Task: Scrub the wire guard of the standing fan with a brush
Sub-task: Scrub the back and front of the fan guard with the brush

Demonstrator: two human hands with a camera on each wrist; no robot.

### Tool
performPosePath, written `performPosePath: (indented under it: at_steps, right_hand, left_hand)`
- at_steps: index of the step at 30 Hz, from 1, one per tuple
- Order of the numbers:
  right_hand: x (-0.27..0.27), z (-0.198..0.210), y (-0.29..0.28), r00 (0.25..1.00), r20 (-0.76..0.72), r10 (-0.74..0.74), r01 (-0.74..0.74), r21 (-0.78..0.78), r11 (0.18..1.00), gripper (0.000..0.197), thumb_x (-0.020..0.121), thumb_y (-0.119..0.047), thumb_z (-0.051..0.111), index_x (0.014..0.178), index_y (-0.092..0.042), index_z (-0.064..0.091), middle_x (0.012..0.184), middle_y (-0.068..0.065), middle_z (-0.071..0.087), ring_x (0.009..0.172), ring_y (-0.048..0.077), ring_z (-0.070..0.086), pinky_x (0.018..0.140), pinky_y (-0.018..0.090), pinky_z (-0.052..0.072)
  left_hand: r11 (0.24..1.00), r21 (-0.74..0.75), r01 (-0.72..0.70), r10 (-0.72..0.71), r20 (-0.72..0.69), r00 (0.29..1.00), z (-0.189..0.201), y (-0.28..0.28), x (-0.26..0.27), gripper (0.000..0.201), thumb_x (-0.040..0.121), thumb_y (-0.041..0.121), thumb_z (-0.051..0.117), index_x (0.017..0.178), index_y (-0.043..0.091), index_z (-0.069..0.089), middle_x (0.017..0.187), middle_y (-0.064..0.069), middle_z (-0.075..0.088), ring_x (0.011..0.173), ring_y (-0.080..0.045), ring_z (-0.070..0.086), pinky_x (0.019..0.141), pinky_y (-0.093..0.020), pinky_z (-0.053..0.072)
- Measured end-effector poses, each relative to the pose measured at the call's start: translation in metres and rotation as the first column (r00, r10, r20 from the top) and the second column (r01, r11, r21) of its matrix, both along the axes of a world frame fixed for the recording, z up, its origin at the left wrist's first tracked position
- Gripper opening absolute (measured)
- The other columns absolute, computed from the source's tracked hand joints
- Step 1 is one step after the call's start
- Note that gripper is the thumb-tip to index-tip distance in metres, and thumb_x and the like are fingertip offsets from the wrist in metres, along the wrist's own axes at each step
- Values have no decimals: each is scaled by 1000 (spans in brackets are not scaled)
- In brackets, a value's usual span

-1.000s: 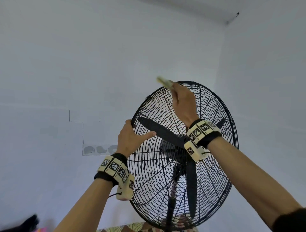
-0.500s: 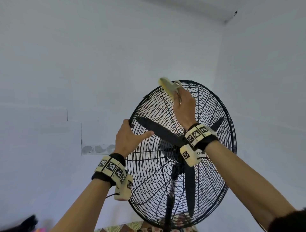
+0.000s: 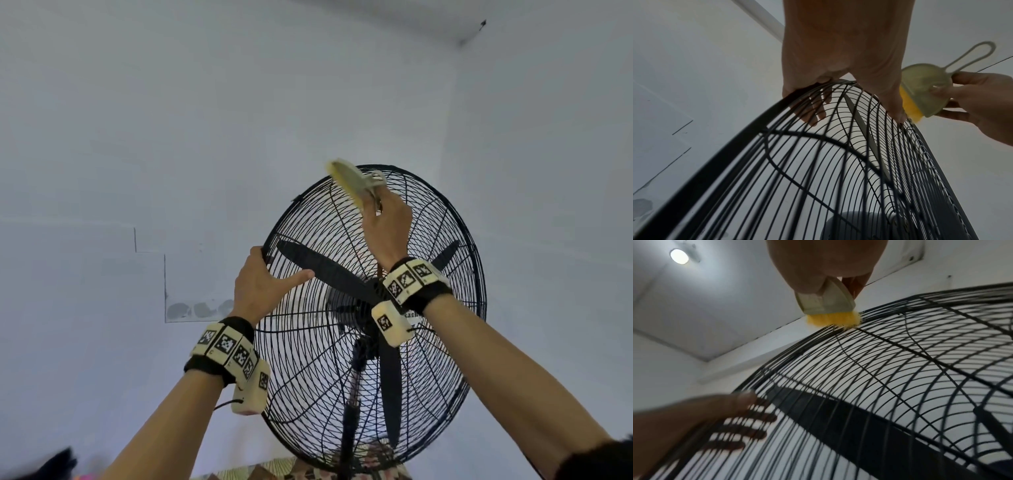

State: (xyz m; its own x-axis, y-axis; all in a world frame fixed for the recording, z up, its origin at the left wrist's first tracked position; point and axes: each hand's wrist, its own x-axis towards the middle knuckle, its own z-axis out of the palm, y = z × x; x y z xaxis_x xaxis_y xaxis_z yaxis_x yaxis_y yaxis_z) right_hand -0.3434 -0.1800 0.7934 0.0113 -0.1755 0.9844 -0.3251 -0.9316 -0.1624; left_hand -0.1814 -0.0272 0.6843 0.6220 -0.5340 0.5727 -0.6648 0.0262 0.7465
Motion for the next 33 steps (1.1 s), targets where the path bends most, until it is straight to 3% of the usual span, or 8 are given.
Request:
performPosePath:
  at_steps: [7,13,17,21,24,26,28,33]
  right_hand:
    - [7,-54,45,913,-343,219,-282,-148,948,26,99,-18,63,122,-8,70,87,9,74,67,22,65,58,36,56]
    - [-27,-3,20,986,-14,166,-164,77,983,30,107,-22,51,137,-19,53,98,-2,71,61,1,63,47,9,47]
    - [-18,-22,11,984,-171,53,-56,-16,998,29,110,-23,46,137,-18,54,76,1,67,51,13,57,40,21,43]
    - [-13,-69,25,905,-404,135,-192,-104,976,33,106,-23,51,139,-25,52,82,-3,67,53,1,43,48,8,32]
    - [-20,-53,19,948,-239,211,-210,29,977,27,109,-28,47,135,-26,54,88,1,73,47,-1,53,37,19,45]
    - [-26,-34,12,973,-28,230,-227,86,970,23,109,-29,48,131,-29,54,95,-6,70,61,9,68,41,31,55]
    - [-25,-30,10,976,41,212,-215,95,972,22,109,-29,49,130,-29,52,96,-9,67,66,11,71,44,31,57]
    - [-10,-80,30,929,-273,251,-268,-27,963,26,106,-23,52,132,-26,54,83,0,74,46,3,53,37,15,42]
  left_hand:
    - [996,85,-16,15,18,1000,6,-4,9,110,61,79,80,140,13,42,136,-6,61,122,-26,60,98,-42,50]
    - [982,134,135,-145,69,987,52,-13,17,100,79,61,81,153,15,31,130,-1,56,118,-20,55,105,-37,44]
    - [993,72,94,-99,69,993,73,-34,13,74,97,69,52,148,16,43,129,-8,61,123,-31,58,99,-39,43]
    - [999,37,-21,16,110,994,61,-39,13,68,102,65,43,148,16,44,140,-13,62,126,-36,58,103,-46,43]
    - [1000,17,8,-10,95,995,59,-36,16,67,101,66,44,146,17,47,134,-9,63,120,-32,59,101,-43,43]
    - [1000,3,23,-23,80,997,57,-36,19,67,99,71,44,143,20,49,127,-3,64,115,-27,59,101,-42,44]
    - [1000,-7,14,-13,88,996,56,-37,16,68,97,75,42,141,23,50,124,0,65,114,-27,61,104,-45,46]
    - [999,31,-21,18,113,993,58,-39,16,54,106,60,40,145,23,47,128,-4,66,118,-29,61,100,-41,43]
